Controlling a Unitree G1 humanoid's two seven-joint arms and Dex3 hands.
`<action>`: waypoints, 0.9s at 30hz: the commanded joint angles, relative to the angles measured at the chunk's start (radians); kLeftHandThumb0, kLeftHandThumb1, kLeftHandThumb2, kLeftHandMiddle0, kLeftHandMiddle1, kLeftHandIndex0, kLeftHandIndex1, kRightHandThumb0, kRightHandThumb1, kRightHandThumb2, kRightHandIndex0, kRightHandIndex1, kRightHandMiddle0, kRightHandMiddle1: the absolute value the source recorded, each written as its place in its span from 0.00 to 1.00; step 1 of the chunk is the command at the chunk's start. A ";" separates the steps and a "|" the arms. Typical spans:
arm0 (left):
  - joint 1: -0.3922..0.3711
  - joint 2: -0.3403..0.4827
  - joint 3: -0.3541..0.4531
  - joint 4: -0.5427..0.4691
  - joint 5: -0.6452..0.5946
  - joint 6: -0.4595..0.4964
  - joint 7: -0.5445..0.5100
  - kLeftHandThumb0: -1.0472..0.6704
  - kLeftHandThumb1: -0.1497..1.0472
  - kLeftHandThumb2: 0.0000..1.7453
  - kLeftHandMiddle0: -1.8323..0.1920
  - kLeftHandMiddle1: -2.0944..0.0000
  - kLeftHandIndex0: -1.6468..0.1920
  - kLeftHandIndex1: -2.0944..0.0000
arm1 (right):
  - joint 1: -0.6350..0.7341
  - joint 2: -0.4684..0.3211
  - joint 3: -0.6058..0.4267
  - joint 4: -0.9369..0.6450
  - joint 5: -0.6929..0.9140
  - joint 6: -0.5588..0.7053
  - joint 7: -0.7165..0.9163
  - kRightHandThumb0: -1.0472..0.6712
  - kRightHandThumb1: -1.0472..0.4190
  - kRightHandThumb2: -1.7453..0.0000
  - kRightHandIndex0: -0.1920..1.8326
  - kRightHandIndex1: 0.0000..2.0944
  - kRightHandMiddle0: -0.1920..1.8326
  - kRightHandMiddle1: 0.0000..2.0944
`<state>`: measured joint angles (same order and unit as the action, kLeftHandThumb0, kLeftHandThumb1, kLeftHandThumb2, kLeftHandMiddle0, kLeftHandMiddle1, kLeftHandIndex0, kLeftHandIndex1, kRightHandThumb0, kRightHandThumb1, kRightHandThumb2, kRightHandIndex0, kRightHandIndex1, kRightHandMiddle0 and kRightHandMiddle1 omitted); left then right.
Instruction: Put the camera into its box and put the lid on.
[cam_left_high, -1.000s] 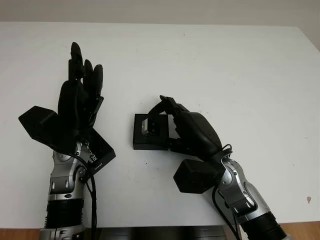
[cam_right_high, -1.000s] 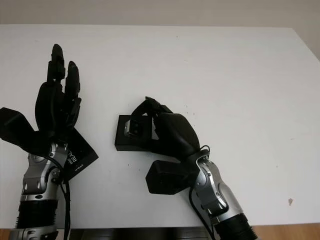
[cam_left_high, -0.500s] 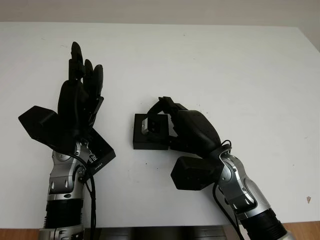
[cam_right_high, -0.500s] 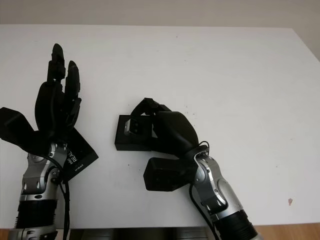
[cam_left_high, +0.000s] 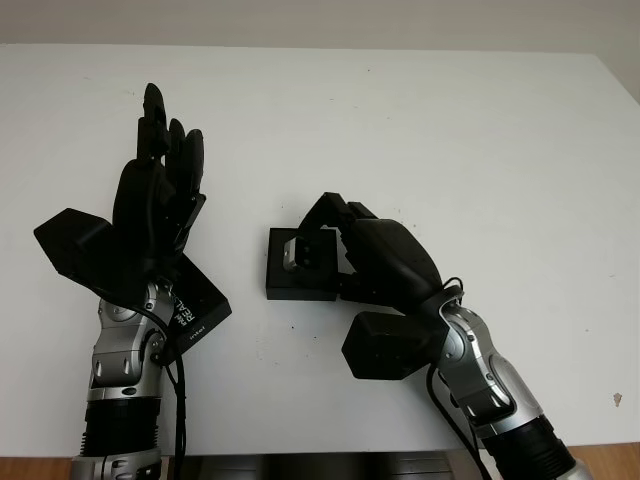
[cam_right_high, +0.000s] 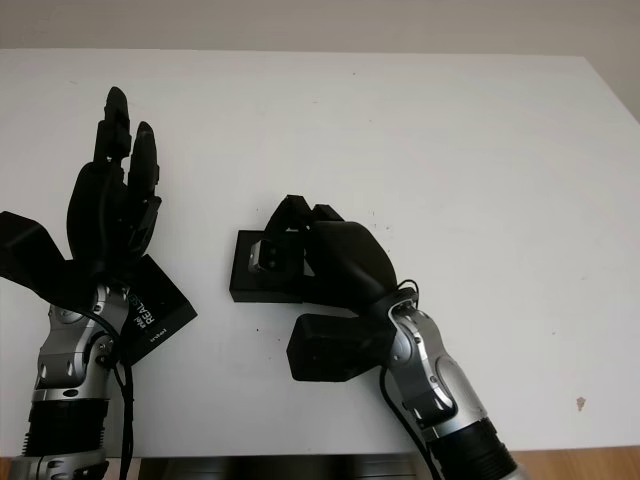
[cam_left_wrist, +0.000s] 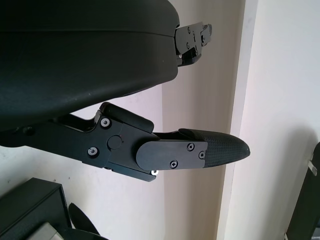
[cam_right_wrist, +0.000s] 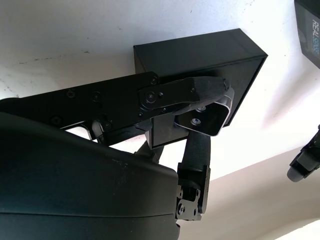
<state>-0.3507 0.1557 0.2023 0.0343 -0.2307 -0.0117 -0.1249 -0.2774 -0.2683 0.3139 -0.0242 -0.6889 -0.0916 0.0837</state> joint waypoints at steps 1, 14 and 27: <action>0.006 0.002 -0.002 -0.017 0.005 -0.010 0.000 0.19 1.00 0.24 1.00 1.00 1.00 1.00 | 0.018 -0.010 0.012 -0.007 0.003 -0.004 0.006 0.44 0.00 0.94 0.10 0.51 0.24 0.97; 0.003 -0.007 0.002 -0.009 -0.005 0.000 0.005 0.18 1.00 0.22 1.00 1.00 1.00 1.00 | -0.002 0.049 -0.021 0.084 0.127 -0.091 -0.103 0.45 0.00 0.90 0.05 0.55 0.11 0.96; 0.001 -0.014 0.007 0.002 -0.007 -0.014 0.011 0.18 1.00 0.20 1.00 1.00 1.00 1.00 | -0.049 0.092 -0.014 0.157 0.157 -0.143 -0.168 0.43 0.00 0.87 0.04 0.55 0.11 1.00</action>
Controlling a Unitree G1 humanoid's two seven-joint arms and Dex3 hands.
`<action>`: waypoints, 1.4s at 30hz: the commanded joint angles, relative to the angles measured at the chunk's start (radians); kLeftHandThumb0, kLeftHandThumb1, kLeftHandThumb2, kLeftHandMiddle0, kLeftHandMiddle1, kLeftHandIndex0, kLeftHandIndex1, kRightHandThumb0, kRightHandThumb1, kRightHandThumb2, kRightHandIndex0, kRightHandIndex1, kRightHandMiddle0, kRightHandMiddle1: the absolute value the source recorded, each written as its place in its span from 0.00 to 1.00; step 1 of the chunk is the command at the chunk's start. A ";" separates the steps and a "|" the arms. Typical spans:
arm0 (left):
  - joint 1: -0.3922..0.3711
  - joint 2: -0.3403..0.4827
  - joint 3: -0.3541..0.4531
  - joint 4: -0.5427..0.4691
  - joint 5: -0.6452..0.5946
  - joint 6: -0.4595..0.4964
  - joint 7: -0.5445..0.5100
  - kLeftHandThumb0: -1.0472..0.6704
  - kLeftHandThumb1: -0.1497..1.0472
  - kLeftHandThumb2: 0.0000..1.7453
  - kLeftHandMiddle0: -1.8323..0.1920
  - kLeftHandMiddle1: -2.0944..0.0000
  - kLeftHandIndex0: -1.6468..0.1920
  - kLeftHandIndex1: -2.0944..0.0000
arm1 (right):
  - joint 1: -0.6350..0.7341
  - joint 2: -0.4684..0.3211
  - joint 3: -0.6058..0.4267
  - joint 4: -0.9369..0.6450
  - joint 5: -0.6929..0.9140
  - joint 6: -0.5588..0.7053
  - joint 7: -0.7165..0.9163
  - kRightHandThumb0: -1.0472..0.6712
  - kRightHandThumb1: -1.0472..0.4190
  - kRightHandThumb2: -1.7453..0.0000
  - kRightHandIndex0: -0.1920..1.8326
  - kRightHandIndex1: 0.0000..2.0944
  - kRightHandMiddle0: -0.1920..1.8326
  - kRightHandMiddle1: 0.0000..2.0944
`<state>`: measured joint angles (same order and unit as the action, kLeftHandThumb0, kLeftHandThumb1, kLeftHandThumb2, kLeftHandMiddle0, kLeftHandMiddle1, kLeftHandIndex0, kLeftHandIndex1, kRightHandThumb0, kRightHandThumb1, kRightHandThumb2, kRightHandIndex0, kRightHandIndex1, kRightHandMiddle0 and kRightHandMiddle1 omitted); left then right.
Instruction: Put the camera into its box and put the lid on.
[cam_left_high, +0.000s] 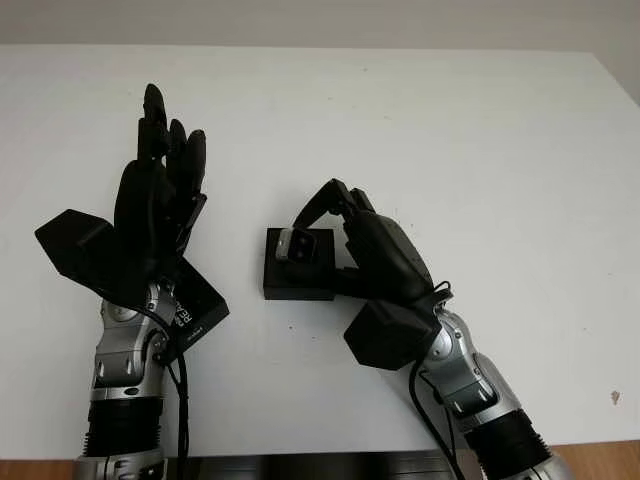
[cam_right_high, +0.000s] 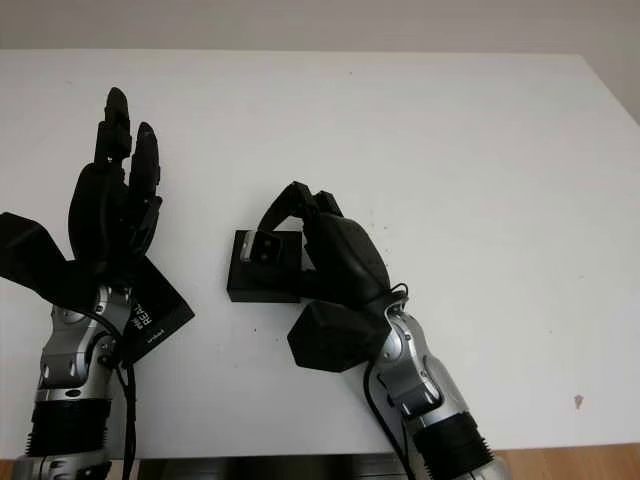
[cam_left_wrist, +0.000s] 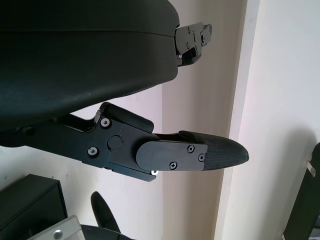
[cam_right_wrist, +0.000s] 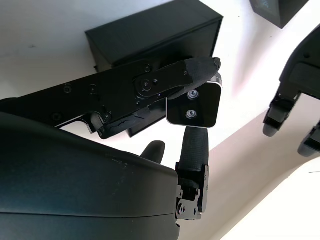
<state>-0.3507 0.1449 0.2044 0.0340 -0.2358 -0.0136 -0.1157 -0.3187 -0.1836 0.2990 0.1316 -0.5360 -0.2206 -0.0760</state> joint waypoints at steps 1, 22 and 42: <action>0.001 -0.003 0.004 0.002 -0.001 -0.011 0.003 0.18 1.00 0.20 1.00 1.00 1.00 1.00 | -0.009 0.007 0.001 0.003 0.004 -0.016 -0.009 0.43 0.00 0.87 0.03 0.55 0.11 1.00; -0.010 -0.023 -0.008 0.027 0.004 -0.043 0.011 0.19 1.00 0.21 1.00 1.00 1.00 1.00 | -0.050 -0.085 -0.128 -0.208 0.259 0.190 0.336 0.36 0.00 0.87 0.07 0.51 0.16 0.97; -0.001 -0.031 -0.023 0.007 0.017 -0.023 0.028 0.18 1.00 0.22 1.00 1.00 1.00 1.00 | -0.188 -0.170 -0.147 -0.214 0.336 0.432 0.540 0.36 0.00 0.97 0.23 0.23 0.26 0.83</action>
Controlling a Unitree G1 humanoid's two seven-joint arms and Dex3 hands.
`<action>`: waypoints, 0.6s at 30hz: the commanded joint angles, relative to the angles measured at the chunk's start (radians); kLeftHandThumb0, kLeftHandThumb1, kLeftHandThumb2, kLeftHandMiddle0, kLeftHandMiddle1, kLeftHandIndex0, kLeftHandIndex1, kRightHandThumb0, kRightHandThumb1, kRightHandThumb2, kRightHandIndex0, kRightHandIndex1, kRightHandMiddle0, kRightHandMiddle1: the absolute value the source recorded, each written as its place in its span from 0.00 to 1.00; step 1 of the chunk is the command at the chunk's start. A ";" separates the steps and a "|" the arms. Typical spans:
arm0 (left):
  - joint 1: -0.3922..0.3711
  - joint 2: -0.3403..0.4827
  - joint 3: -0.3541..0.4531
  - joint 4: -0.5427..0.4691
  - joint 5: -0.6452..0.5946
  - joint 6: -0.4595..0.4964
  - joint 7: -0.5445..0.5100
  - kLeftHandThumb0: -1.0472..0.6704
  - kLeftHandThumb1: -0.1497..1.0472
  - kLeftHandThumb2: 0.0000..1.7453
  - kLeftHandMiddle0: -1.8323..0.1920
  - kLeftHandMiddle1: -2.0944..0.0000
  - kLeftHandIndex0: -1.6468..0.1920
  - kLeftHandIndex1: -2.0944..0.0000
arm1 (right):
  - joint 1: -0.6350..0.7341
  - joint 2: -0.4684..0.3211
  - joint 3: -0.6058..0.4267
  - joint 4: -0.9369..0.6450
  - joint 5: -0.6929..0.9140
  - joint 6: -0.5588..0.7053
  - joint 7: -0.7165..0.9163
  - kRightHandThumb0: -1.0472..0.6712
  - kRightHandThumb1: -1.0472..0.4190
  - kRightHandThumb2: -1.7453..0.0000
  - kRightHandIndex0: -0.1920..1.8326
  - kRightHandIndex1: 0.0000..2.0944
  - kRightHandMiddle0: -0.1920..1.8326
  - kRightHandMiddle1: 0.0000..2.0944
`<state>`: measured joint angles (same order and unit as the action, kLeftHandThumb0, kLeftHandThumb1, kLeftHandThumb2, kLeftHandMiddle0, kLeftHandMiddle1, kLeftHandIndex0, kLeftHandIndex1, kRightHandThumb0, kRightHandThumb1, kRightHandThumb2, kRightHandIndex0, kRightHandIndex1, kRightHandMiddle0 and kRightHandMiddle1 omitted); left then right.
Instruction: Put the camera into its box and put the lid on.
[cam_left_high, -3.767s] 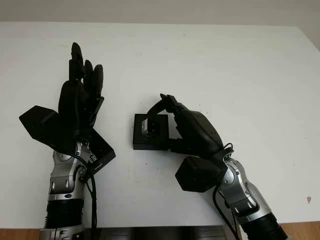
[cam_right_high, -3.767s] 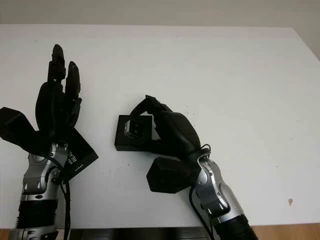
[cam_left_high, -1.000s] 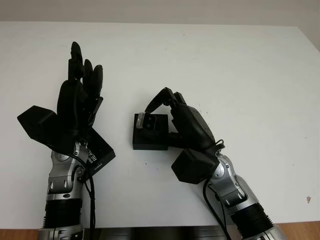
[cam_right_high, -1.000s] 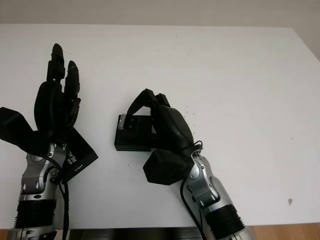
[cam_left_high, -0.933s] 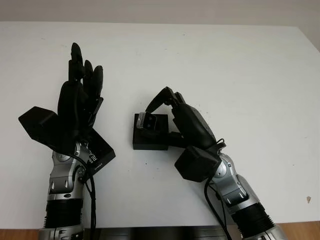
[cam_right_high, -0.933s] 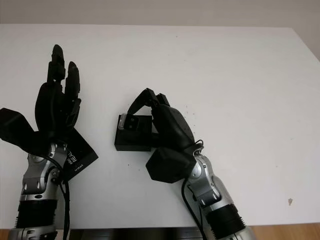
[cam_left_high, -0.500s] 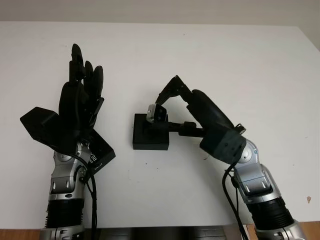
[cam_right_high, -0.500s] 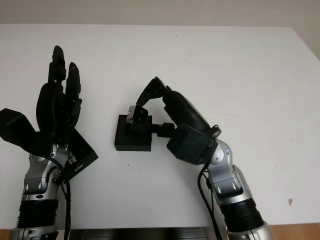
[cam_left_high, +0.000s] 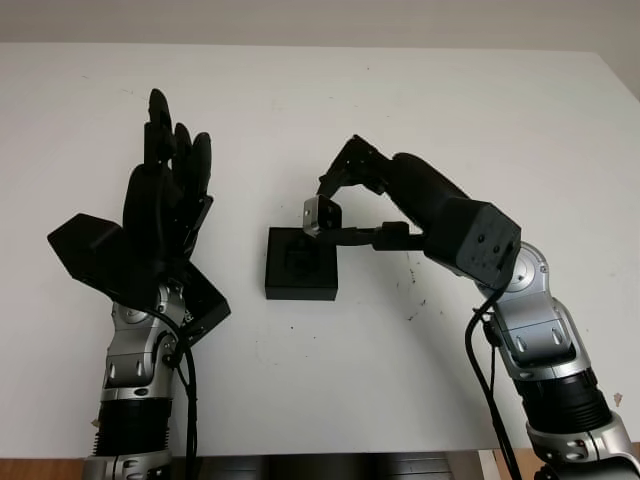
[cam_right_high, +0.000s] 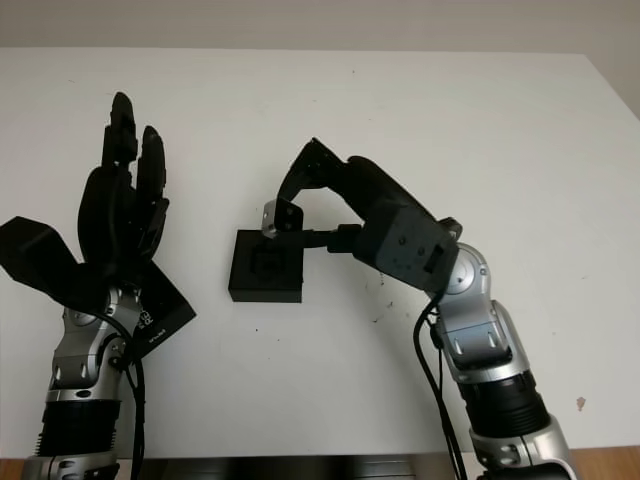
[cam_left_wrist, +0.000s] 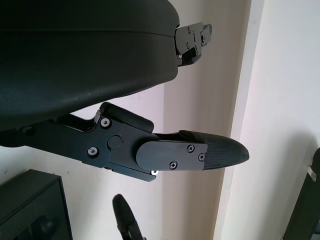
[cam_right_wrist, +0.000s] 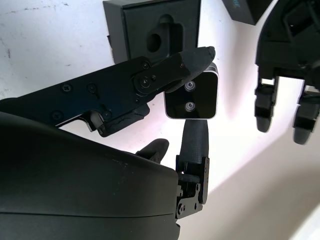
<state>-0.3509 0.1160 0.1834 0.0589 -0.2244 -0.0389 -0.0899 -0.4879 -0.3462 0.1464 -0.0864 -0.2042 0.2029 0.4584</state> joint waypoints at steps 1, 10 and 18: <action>-0.001 -0.002 -0.002 -0.019 0.005 0.003 0.003 0.18 1.00 0.22 1.00 1.00 1.00 1.00 | -0.026 -0.008 0.014 0.016 -0.003 0.013 0.009 0.35 0.00 0.97 0.23 0.23 0.27 0.84; -0.002 -0.006 0.002 -0.015 -0.005 -0.001 0.005 0.19 1.00 0.21 1.00 1.00 1.00 1.00 | -0.047 0.012 0.058 0.087 -0.008 0.028 0.011 0.32 0.00 0.97 0.20 0.33 0.32 0.90; 0.000 -0.001 -0.004 -0.019 0.004 0.003 0.005 0.19 1.00 0.22 1.00 1.00 1.00 1.00 | -0.043 0.007 0.085 0.085 -0.017 0.029 0.017 0.34 0.01 0.97 0.19 0.36 0.30 0.87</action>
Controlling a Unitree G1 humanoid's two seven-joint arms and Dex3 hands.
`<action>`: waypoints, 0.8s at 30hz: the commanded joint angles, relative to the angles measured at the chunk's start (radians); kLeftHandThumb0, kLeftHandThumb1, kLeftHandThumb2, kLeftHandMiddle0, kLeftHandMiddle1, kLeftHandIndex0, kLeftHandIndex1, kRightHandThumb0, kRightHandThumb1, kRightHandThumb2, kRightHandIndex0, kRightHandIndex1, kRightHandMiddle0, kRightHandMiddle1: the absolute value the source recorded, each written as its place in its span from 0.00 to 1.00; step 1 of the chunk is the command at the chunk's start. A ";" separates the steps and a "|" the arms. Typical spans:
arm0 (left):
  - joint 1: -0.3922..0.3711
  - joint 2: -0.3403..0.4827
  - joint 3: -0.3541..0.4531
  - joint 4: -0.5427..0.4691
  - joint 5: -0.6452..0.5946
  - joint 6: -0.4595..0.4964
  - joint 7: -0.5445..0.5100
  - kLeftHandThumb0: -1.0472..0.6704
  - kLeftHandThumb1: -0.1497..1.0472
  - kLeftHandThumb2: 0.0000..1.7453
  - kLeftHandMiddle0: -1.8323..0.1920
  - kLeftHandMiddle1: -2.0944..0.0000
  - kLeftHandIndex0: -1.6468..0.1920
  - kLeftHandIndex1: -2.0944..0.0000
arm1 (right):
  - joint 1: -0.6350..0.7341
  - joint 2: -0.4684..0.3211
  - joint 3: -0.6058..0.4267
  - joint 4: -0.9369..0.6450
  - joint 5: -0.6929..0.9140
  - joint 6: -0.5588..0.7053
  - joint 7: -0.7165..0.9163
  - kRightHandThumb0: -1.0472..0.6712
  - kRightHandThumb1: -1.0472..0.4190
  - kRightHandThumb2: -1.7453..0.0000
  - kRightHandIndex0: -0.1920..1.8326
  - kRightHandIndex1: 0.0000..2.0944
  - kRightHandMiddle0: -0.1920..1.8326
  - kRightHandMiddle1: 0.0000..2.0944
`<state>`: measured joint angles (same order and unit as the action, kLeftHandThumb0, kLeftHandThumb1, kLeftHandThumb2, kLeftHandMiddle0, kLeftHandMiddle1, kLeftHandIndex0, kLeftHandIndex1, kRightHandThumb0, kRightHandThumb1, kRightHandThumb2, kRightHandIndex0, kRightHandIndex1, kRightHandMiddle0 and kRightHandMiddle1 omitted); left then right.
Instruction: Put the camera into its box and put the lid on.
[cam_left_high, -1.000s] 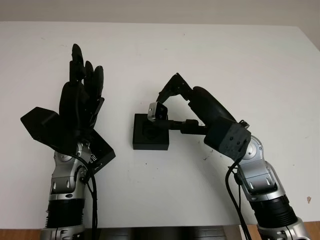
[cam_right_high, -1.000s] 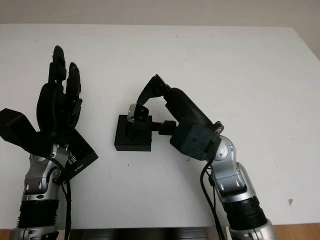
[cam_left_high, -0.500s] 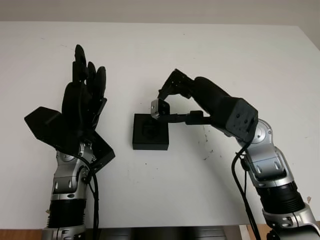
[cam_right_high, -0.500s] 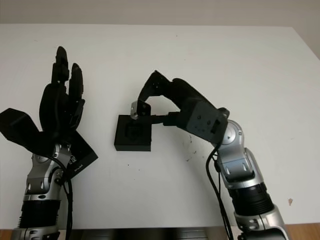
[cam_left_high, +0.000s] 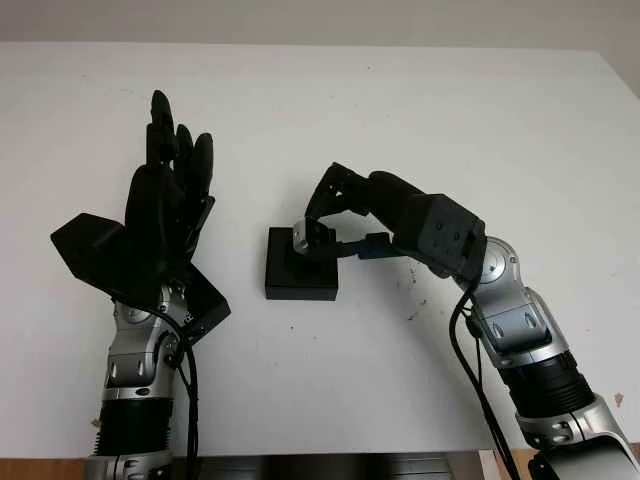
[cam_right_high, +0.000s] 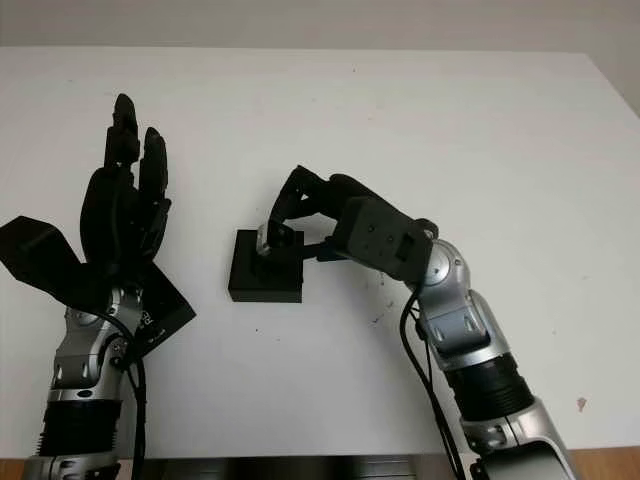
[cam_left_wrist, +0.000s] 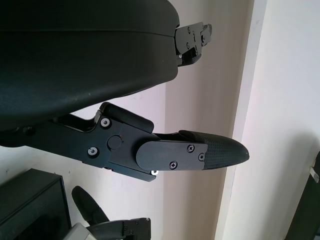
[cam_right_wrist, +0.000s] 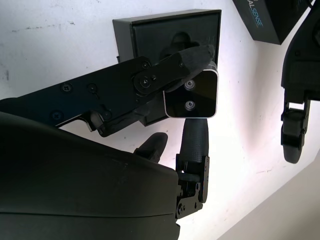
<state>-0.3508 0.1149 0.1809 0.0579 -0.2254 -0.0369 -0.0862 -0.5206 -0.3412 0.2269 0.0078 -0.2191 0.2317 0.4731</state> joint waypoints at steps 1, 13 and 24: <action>0.000 -0.001 -0.001 -0.018 0.003 0.001 0.001 0.19 1.00 0.22 1.00 1.00 1.00 1.00 | -0.009 0.001 0.008 -0.012 -0.005 0.000 0.003 0.34 0.01 0.97 0.19 0.36 0.30 0.87; -0.003 -0.001 0.000 -0.012 0.006 0.001 0.003 0.18 1.00 0.22 1.00 1.00 1.00 1.00 | 0.008 -0.027 0.026 -0.061 -0.030 0.021 0.042 0.34 0.00 0.97 0.18 0.34 0.29 0.84; 0.000 -0.004 -0.001 -0.019 0.003 0.007 0.006 0.18 1.00 0.21 1.00 1.00 1.00 1.00 | 0.015 -0.047 0.050 -0.051 -0.083 -0.006 0.032 0.35 0.01 0.97 0.20 0.32 0.30 0.86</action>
<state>-0.3509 0.1149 0.1808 0.0578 -0.2218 -0.0273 -0.0798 -0.5139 -0.3739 0.2678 -0.0491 -0.2947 0.2406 0.5093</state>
